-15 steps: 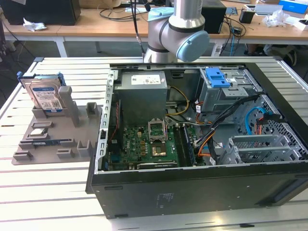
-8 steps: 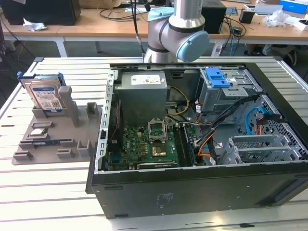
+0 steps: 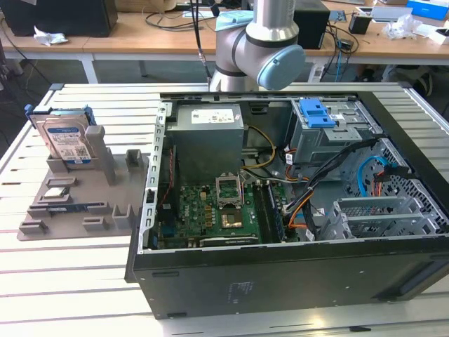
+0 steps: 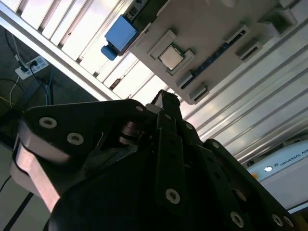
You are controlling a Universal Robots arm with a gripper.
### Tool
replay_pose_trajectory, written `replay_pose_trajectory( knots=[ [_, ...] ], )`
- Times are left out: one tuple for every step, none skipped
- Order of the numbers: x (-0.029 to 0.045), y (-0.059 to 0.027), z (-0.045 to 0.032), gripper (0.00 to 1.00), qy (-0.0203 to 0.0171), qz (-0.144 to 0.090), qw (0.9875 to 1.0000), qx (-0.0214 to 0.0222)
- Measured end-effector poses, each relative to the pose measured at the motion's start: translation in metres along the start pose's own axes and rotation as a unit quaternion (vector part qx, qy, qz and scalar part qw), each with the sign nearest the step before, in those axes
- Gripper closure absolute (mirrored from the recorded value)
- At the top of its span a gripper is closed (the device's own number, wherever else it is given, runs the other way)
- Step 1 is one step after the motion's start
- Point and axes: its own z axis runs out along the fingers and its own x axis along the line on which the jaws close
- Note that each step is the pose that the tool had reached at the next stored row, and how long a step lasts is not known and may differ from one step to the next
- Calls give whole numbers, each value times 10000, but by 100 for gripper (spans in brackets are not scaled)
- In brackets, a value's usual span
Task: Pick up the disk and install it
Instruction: 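Pick up the disk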
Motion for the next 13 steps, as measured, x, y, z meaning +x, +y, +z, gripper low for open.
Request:
replay_pose_trajectory(
  knots=[
    [0,0,0,90,1,-27,10000,-1],
    [0,0,0,90,-1,-55,10000,-1],
    [-1,0,0,90,-2,-52,10000,0],
    [0,0,0,90,-2,-50,10000,-1],
    [0,0,0,90,-2,-49,10000,-1],
    [0,0,0,90,-2,-45,10000,-1],
    [0,0,0,90,-2,-25,10000,0],
    [0,0,0,90,-3,79,10000,2],
    [0,0,0,90,-4,183,9998,4],
    [0,0,0,90,-4,246,9997,5],
    [0,0,0,90,-2,324,9995,6],
    [1,0,1,90,1,378,9993,7],
    [1,0,0,90,6,462,9989,6]
  ],
)
